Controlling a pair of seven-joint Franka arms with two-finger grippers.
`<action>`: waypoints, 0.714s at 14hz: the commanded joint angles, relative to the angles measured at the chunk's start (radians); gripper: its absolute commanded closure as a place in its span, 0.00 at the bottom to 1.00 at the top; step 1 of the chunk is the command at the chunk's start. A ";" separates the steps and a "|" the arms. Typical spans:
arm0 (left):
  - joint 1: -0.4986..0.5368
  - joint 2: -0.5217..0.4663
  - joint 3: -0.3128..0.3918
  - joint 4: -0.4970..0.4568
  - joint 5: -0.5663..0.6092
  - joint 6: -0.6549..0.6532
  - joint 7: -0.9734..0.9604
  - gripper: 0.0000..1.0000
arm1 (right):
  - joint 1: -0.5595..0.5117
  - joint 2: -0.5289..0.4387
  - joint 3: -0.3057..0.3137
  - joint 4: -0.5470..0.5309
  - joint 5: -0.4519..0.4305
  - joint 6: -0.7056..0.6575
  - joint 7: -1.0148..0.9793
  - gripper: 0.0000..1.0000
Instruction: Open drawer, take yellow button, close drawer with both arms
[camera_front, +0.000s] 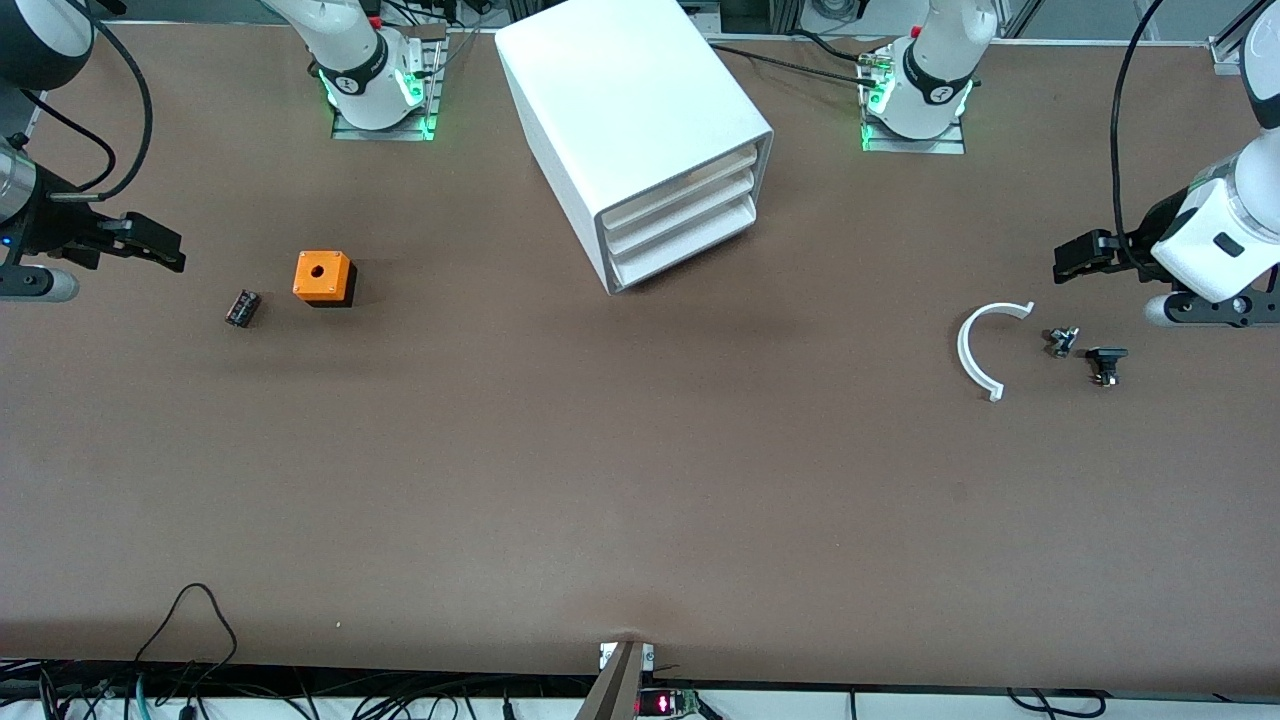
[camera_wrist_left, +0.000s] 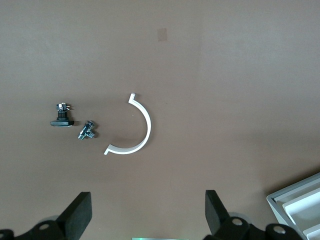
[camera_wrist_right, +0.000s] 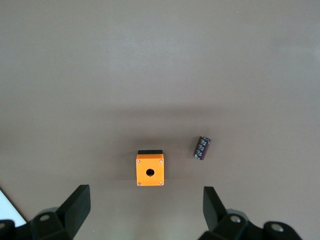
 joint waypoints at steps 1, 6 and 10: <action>0.003 0.005 -0.003 0.012 0.017 -0.001 0.016 0.00 | -0.004 -0.006 0.004 -0.003 -0.004 0.002 0.013 0.00; 0.003 0.005 -0.003 0.012 0.017 -0.002 0.016 0.00 | -0.002 -0.004 0.004 -0.004 -0.004 0.006 0.021 0.00; 0.005 0.005 -0.003 0.012 0.017 -0.001 0.016 0.00 | -0.002 -0.004 0.006 -0.004 -0.004 0.003 0.022 0.00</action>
